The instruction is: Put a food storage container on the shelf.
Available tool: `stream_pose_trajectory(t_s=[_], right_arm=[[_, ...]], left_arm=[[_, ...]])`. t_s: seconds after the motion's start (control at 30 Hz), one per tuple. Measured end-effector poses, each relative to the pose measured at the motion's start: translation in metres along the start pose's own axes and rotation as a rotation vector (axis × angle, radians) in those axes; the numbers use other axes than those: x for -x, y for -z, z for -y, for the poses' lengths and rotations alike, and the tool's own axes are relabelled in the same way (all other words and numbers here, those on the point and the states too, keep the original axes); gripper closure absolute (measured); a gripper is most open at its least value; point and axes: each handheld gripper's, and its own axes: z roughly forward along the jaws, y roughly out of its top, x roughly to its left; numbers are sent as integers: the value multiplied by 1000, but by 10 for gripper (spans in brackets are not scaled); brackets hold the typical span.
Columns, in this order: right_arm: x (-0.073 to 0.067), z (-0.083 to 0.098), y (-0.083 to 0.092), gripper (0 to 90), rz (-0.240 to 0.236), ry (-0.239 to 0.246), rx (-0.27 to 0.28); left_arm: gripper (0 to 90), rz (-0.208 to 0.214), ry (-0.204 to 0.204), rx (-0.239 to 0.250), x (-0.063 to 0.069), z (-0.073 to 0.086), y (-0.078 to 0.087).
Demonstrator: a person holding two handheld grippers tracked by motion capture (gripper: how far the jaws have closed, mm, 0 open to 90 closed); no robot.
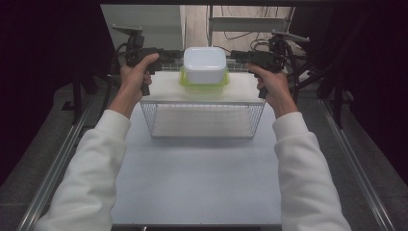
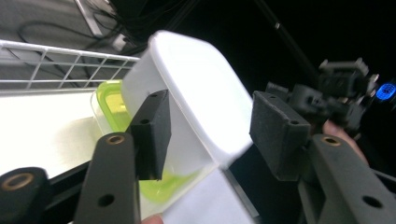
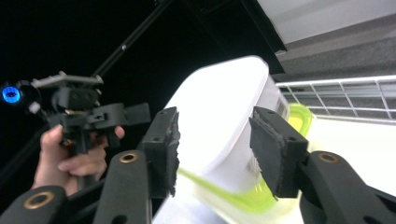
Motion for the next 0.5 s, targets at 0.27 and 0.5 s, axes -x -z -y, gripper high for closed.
stream_pose_trajectory(t_s=[0.27, 0.5], right_arm=[[-8, 34, 32, 466, 58, 191, -25], [-10, 71, 60, 423, 109, 296, -47]], left_arm=[[467, -10, -157, -8, 22, 41, 36], [457, -64, -272, -38, 23, 93, 53]])
